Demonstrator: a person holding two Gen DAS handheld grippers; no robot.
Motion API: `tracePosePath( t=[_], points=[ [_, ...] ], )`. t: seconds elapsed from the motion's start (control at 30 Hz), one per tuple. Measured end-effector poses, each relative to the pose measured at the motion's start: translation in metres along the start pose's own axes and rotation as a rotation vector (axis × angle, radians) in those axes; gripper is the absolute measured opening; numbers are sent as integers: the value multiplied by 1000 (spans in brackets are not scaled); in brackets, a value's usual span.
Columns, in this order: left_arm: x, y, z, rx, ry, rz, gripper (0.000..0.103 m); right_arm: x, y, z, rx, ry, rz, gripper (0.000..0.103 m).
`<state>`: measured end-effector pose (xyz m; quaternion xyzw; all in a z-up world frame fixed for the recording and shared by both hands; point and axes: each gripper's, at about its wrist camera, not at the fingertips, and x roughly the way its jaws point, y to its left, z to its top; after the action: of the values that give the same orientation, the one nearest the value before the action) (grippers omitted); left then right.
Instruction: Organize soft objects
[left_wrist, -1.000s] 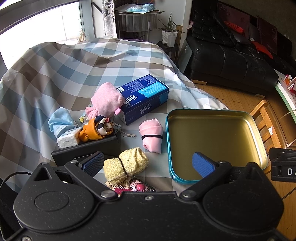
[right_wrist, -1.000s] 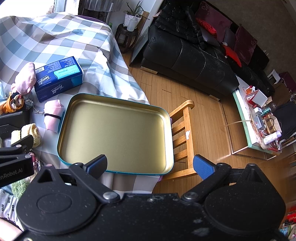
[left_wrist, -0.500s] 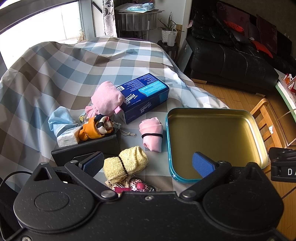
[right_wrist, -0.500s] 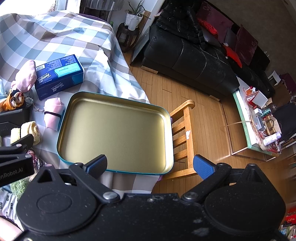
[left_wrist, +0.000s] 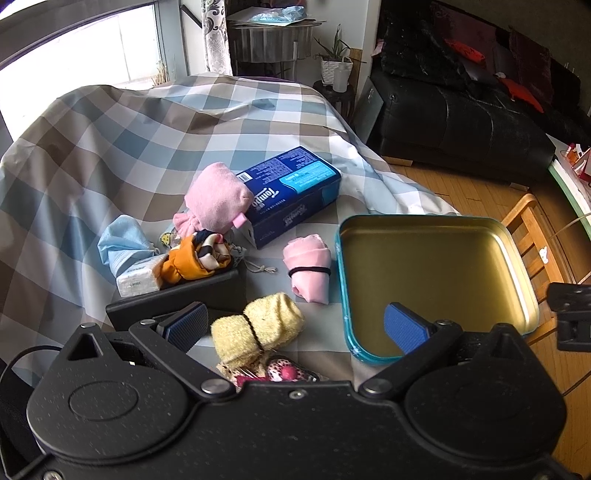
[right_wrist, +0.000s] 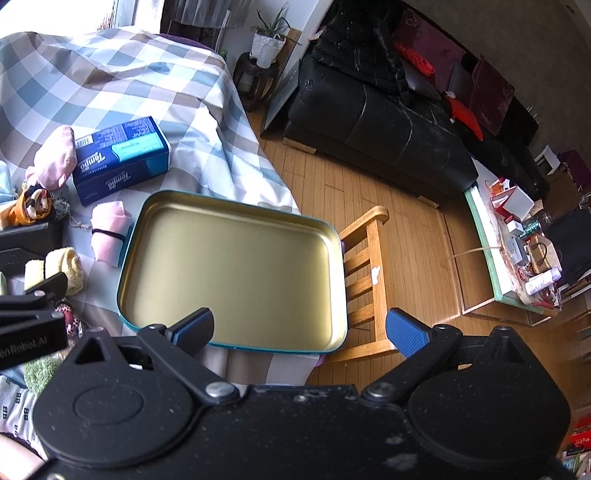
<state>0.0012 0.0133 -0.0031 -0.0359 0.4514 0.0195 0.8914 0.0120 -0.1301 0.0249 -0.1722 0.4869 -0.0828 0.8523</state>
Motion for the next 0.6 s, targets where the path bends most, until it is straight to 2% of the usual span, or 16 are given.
tracePosePath(
  t=[0.23,0.43,0.6],
  points=[
    [10,60,17,-48,-23,45,99,-10,7,2,48,-33,40,100],
    [22,115,31,-66,-25,109,98,-15,34,2,45,-56,100,100],
    [26,143,38,-49,-29,133,98,-17,59,-2,71,-64,135,100]
  ],
)
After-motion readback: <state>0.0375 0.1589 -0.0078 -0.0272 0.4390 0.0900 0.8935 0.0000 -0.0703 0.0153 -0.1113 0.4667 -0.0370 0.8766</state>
